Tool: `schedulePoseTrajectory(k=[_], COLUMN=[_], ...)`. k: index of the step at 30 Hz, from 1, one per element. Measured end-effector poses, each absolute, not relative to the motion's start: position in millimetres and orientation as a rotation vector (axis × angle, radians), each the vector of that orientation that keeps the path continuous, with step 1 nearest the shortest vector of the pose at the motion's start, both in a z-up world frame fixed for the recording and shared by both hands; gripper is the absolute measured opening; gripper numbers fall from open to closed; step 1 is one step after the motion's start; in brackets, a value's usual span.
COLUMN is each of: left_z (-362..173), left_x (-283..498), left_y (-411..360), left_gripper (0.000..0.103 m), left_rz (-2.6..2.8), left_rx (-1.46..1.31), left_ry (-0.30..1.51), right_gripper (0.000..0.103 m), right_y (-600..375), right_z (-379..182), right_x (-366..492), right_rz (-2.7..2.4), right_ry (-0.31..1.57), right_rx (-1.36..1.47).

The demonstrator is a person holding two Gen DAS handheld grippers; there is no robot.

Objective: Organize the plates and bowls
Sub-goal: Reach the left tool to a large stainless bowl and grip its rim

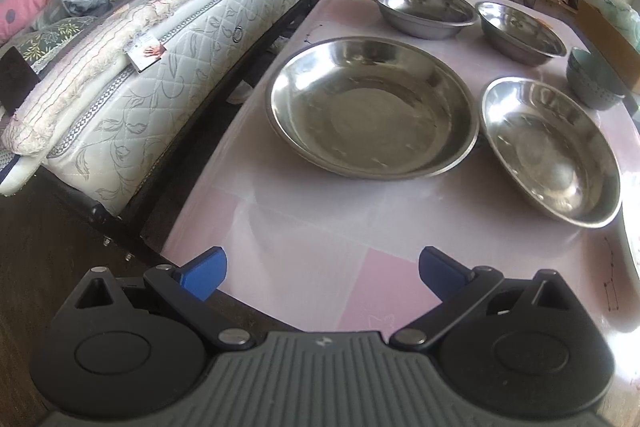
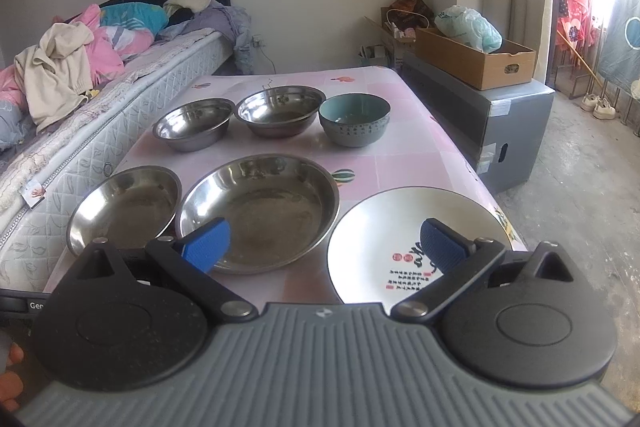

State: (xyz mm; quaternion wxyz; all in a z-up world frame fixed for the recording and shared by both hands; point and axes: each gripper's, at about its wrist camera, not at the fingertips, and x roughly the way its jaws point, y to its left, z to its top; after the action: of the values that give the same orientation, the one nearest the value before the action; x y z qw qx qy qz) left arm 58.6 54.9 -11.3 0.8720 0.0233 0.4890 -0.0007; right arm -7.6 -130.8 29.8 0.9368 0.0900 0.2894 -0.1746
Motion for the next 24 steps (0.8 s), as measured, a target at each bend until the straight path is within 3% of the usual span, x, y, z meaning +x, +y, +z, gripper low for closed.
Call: schedulePoseTrajectory(k=[15, 24], left_z=[8.5, 36.0], left_x=[106.5, 158.0], left_y=[92.9, 102.0], left_gripper=[0.103, 0.103], left_rz=[-0.015, -0.153], left_rx=[-0.029, -0.112], left_ry=[0.928, 0.848], right_gripper=[0.102, 0.102], right_y=[-145.2, -175.7], right_z=[34.1, 65.0], right_x=[48.3, 120.0], right_rz=[-0.165, -0.061], right_ry=[0.565, 0.521], right_rx=[0.227, 0.236])
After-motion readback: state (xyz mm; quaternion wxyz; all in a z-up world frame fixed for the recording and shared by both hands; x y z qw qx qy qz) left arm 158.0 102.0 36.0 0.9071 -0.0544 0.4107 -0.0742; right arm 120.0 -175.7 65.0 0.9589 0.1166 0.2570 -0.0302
